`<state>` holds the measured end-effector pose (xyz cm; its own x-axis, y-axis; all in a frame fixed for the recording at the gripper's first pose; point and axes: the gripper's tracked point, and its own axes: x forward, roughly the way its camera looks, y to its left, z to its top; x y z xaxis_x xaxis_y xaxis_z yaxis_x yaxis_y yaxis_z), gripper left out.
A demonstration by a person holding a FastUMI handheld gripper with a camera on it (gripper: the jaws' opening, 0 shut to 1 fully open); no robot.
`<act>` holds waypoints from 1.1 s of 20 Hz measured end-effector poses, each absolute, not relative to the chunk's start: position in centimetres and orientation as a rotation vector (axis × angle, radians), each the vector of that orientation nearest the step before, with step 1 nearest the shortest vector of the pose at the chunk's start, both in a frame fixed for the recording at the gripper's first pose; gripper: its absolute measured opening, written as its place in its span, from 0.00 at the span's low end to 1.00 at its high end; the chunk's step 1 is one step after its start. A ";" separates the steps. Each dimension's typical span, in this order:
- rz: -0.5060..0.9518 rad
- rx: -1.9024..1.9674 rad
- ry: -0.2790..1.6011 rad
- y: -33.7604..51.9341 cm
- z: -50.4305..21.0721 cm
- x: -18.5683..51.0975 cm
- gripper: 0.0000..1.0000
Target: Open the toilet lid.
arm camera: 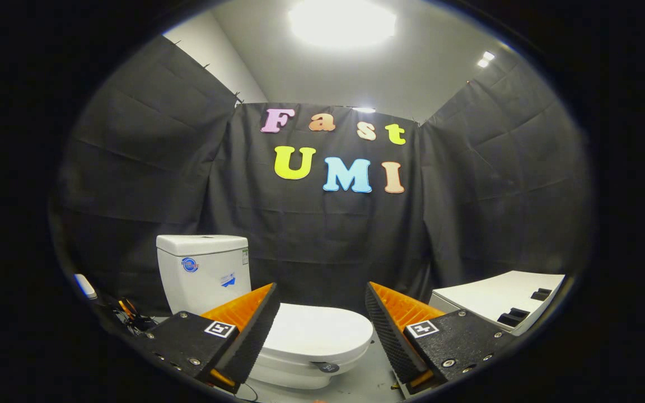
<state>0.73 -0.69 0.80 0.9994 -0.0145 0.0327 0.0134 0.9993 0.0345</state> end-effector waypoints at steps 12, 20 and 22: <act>-0.039 0.314 -0.020 -1.4 -2.9 6.1 0.95; -0.145 0.664 0.059 -1.1 -8.3 7.9 0.96; -0.158 0.733 0.079 -1.0 -9.8 8.2 0.95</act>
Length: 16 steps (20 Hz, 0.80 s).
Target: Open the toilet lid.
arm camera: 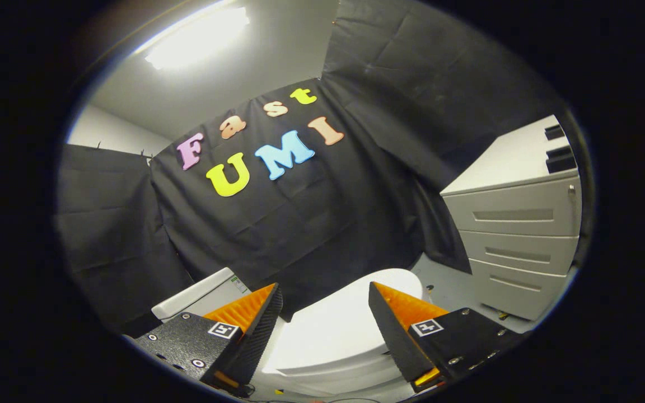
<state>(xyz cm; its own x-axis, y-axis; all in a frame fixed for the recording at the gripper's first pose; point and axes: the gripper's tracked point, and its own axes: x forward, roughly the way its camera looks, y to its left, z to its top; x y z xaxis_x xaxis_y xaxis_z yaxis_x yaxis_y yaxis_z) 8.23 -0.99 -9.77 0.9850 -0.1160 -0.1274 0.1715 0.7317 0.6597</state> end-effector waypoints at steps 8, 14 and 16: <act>-0.213 0.926 0.132 -0.9 -14.3 9.2 0.96; -0.313 1.060 0.163 -1.5 -17.5 9.9 0.96; -0.342 1.092 0.180 -1.6 -18.5 9.9 0.96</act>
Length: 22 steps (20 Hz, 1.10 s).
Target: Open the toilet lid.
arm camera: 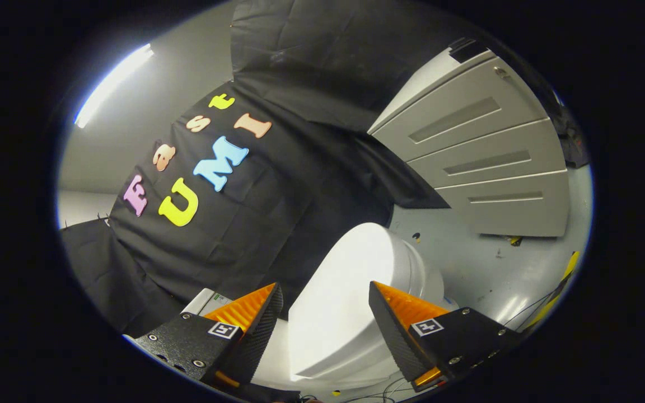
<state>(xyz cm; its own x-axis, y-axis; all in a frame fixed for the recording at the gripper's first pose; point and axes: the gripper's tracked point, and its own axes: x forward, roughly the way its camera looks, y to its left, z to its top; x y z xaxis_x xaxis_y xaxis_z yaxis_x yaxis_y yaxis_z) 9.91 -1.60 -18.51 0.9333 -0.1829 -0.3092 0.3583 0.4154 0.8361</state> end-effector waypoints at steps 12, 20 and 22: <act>-0.538 1.316 0.320 -2.6 -27.0 7.4 0.96; -0.525 1.388 0.424 0.1 -29.9 8.2 0.96; -0.542 1.399 0.464 0.3 -31.0 8.1 0.95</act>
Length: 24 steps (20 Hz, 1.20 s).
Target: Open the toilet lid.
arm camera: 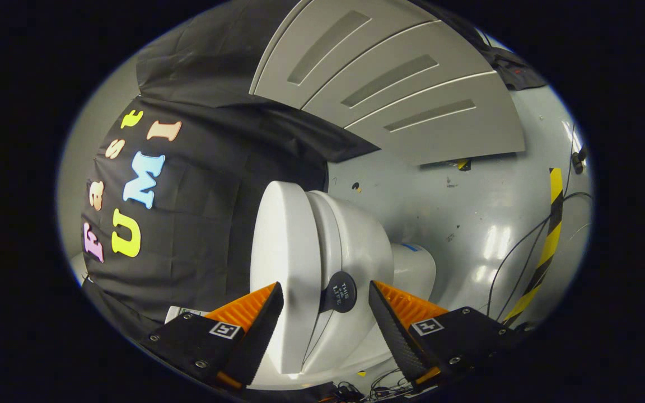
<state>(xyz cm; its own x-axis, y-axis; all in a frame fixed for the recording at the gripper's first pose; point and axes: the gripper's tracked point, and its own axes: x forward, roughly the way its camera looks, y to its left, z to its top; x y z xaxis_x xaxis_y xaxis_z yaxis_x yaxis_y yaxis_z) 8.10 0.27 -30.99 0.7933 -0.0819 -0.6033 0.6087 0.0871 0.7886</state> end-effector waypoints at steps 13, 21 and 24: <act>-0.536 1.475 0.478 -0.3 -32.1 8.4 0.25; -0.535 1.493 0.456 -0.6 -31.7 8.0 0.09; -0.537 1.486 0.461 -0.9 -31.6 7.9 0.07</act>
